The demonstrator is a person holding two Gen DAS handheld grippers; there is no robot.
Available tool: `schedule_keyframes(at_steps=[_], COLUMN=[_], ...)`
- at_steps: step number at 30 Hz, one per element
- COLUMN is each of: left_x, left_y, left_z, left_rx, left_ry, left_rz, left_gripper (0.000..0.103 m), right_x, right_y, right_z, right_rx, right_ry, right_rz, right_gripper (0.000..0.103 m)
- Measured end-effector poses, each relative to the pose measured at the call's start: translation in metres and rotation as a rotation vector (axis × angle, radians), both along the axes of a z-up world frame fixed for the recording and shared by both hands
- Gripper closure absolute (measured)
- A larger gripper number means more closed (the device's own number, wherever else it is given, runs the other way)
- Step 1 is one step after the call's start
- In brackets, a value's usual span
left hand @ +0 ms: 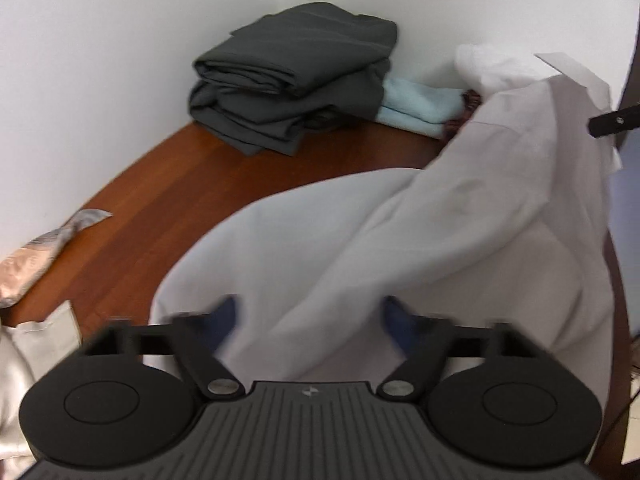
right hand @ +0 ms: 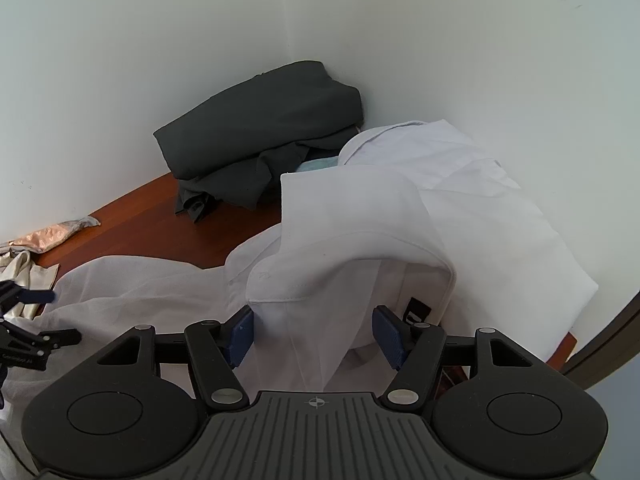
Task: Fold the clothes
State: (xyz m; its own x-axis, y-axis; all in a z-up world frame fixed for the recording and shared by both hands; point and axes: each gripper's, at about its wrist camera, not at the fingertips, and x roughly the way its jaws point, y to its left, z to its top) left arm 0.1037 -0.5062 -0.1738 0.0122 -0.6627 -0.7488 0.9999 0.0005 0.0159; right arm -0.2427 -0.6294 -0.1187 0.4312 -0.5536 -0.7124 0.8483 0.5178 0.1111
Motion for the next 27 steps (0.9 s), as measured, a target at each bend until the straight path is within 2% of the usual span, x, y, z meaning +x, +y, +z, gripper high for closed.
schedule_keyframes(at_steps=[1,4,10,14,18,23,26,27], left_x=[0.000,0.002,0.008,0.017,0.025,0.023,0.016,0.013], left_y=[0.003,0.021,0.073,0.109,0.145,0.192,0.218,0.228], left_z=[0.001,0.010,0.043,0.071,0.101,0.128,0.137,0.139], left_rx=[-0.012,-0.085,-0.223,-0.312,-0.385,-0.415,-0.418,-0.418], left_ry=[0.022,0.058,0.076,0.082,0.084,0.083,0.081,0.081], left_rz=[-0.008,0.036,0.217,0.387,0.538,0.637,0.688,0.704], left_gripper=[0.090,0.098,0.098,0.098,0.098,0.098,0.098,0.098], right_x=[0.000,-0.002,-0.010,-0.022,-0.042,-0.061,-0.040,-0.030], right_y=[0.000,0.000,0.006,0.016,0.019,-0.002,-0.014,-0.018], right_z=[0.000,0.002,0.009,0.014,0.012,0.013,0.015,0.014], right_rx=[-0.001,0.002,0.038,0.057,0.081,0.201,0.247,0.265], right_ry=[0.002,0.000,-0.035,-0.044,-0.060,-0.276,-0.326,-0.338], right_rz=[0.000,0.004,0.036,0.065,0.041,-0.035,0.023,0.048], right_gripper=[0.037,0.038,0.037,0.037,0.037,0.036,0.035,0.031])
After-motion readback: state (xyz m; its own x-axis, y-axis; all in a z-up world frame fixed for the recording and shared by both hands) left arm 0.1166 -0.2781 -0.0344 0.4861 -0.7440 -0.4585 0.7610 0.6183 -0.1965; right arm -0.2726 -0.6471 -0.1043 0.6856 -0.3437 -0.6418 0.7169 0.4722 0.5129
